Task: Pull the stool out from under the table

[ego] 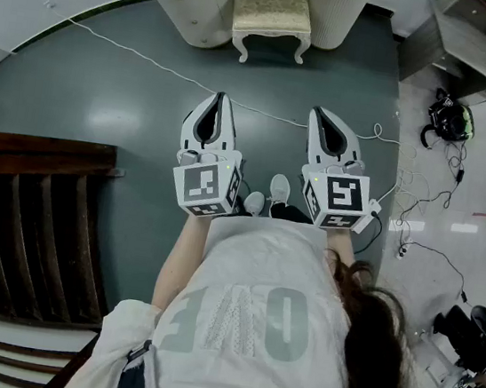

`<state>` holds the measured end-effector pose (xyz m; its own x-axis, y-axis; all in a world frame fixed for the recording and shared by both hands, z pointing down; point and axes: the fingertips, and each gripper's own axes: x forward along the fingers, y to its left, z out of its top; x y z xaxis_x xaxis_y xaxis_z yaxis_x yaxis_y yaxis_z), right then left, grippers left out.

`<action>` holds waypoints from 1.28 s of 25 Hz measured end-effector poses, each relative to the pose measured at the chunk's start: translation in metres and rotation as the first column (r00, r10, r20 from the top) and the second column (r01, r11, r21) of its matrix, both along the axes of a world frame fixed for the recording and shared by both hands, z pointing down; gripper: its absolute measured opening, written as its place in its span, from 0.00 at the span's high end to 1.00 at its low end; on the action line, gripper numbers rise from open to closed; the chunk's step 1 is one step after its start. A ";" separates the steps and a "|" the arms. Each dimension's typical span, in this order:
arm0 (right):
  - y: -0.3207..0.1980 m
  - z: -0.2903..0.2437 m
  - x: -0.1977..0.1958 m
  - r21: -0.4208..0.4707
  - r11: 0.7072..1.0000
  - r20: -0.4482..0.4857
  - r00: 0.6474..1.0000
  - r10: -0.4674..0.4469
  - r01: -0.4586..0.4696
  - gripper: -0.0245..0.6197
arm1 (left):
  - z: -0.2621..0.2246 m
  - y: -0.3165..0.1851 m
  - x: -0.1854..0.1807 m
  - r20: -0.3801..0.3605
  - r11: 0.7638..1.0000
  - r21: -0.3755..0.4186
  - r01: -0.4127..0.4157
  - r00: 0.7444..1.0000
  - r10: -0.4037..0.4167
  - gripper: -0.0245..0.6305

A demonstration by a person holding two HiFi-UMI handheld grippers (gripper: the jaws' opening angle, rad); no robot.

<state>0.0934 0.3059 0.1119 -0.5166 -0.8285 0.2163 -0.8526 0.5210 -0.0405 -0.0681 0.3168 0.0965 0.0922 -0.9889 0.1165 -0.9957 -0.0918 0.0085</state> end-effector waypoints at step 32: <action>-0.054 0.030 0.056 -0.056 0.998 0.064 0.998 0.026 -0.023 0.92 | 0.030 -0.034 0.043 -0.016 0.997 -0.058 0.042 0.999 -0.042 0.93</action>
<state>0.1491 0.2521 0.1420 -0.5105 -0.8289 0.2286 -0.8598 0.4954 -0.1236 -0.0256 0.2825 0.1267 0.0532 -0.9836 0.1721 -0.9984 -0.0488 0.0298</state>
